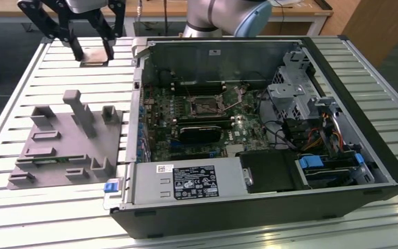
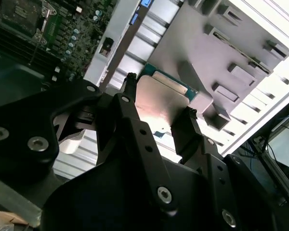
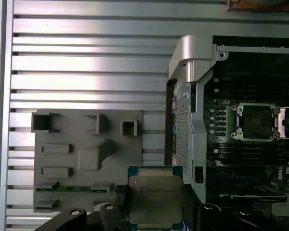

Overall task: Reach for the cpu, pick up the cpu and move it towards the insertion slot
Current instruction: 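Pick up the cpu and move it towards the insertion slot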

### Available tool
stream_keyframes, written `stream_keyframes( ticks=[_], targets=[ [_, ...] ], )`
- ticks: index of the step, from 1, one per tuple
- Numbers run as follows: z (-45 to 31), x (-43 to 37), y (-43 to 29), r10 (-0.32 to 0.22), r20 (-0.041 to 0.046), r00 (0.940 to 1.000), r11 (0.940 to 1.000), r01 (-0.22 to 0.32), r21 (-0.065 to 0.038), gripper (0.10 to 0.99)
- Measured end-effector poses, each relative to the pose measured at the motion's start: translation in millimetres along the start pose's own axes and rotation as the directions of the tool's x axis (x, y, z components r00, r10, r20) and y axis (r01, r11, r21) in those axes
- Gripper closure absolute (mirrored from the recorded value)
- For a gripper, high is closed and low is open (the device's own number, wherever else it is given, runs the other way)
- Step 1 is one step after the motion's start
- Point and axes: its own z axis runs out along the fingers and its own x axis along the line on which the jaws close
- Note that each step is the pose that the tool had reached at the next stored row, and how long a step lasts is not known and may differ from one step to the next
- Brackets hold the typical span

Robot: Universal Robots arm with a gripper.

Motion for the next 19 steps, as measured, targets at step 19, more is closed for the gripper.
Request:
stream_keyframes(
  ticks=[19],
  targets=[
    [0.6, -64.5, 1.2, 0.000, 0.0001, 1.0000, 1.0000, 0.000, 0.000, 0.549]
  ],
)
